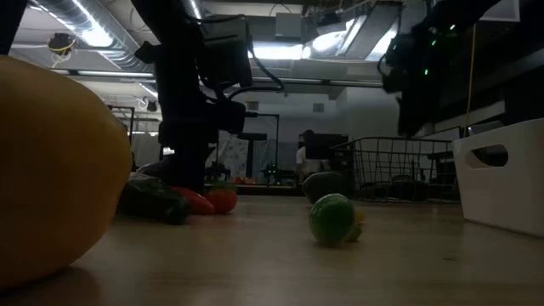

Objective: Sort produce into baskets
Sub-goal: Put the top green chili pepper into the black wire basket

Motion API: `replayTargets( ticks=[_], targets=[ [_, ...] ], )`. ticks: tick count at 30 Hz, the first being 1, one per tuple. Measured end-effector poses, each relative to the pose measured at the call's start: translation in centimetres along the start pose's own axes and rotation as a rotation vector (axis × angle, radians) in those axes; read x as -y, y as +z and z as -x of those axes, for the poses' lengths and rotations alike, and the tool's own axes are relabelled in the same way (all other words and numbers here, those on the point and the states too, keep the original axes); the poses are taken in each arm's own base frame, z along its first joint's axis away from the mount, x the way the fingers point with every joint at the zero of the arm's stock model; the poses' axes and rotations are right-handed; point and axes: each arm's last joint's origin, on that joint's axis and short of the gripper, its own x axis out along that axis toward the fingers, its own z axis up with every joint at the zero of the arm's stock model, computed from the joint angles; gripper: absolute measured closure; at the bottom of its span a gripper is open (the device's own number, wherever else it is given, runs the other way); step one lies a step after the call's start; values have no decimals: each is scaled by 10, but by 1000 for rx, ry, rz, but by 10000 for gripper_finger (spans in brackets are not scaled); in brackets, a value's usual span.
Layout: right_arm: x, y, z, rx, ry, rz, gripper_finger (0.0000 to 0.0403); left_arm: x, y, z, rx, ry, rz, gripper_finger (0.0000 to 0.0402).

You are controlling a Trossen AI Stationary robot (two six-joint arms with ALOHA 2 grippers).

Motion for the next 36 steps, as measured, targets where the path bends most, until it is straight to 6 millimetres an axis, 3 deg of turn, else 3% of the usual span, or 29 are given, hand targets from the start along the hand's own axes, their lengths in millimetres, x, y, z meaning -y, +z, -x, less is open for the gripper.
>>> replayTargets(
  ticks=[6,12,22,36],
  targets=[
    [-16,-7,37,177,147,21,10,0,0,0,5,-2,27,199],
    [-38,-13,59,263,225,56,10,0,0,0,4,-1,36,242],
    [-82,-10,66,298,361,142,10,3,12,8,33,-50,101,300],
    [-131,-1,77,453,471,288,10,14,58,45,227,-235,177,298]
  ],
)
